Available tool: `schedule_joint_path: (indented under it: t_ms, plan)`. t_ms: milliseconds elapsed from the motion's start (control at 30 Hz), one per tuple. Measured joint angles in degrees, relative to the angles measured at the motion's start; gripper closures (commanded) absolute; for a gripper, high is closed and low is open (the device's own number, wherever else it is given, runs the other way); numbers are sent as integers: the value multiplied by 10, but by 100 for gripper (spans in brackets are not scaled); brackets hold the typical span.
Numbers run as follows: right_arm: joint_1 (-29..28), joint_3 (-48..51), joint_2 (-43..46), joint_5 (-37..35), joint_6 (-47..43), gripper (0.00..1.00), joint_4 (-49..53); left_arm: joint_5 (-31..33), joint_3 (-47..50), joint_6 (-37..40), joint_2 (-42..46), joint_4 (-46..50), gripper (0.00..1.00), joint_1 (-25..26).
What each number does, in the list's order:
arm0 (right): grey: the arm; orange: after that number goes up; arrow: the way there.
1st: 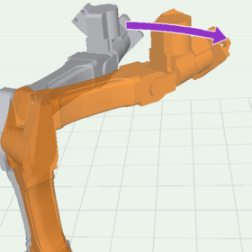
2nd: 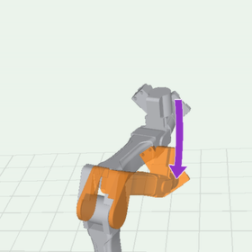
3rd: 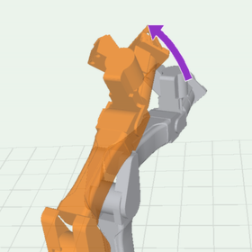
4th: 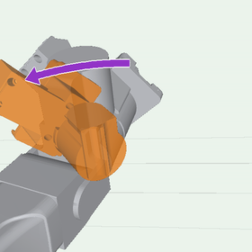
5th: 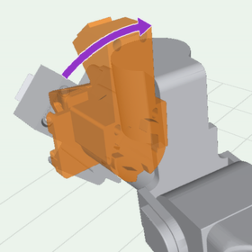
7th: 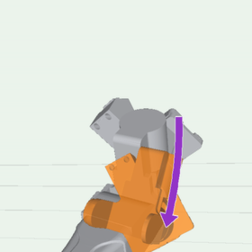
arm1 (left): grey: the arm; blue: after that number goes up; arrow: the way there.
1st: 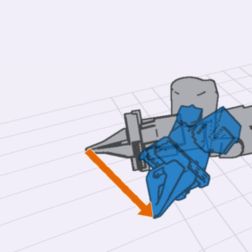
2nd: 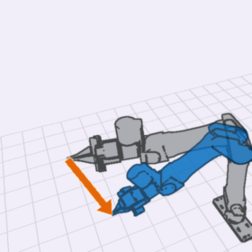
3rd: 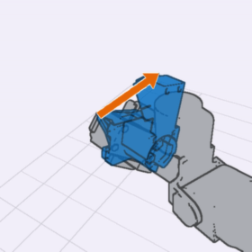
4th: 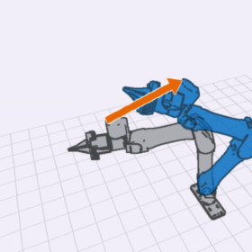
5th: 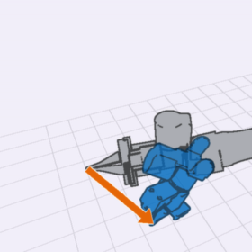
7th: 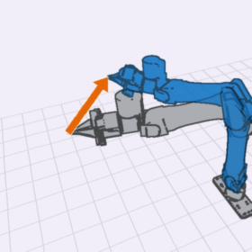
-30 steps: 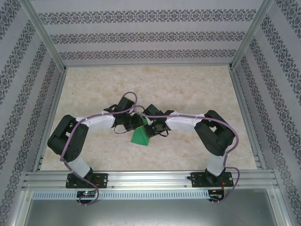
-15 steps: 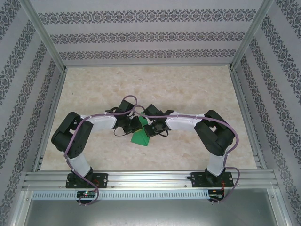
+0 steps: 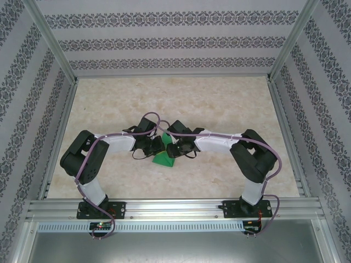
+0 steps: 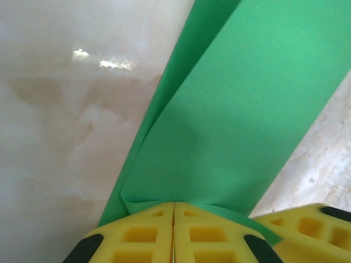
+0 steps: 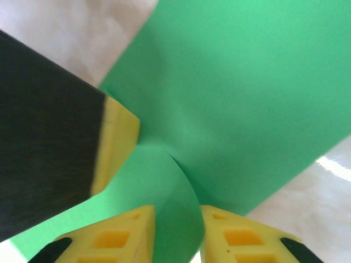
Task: Fold a paper plane with a square sheet of paper (pick it up from the middle)
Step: Fold the triangle a second time at the center of the table.
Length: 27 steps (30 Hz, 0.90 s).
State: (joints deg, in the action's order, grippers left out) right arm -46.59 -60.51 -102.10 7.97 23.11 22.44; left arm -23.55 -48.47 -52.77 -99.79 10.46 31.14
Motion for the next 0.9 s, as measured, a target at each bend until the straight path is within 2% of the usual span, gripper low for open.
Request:
schedule_joint_path:
  t_ms: [133, 267, 467, 733, 900]
  plan:
    - [9, 31, 85, 2, 30, 62, -25, 1, 0, 4, 0, 0, 91, 0]
    - [10, 63, 124, 29, 65, 65, -74, 0, 0, 7, 0, 0, 91, 0]
    - [0, 88, 86, 105, 128, 80, -147, 1, 0, 11, 1, 0, 91, 0]
    - [0, 88, 23, 141, 180, 84, -193, 5, 0, 26, 2, 1, 91, -4]
    - [0, 90, 12, 151, 195, 84, -199, 5, 0, 30, 3, 1, 91, -4]
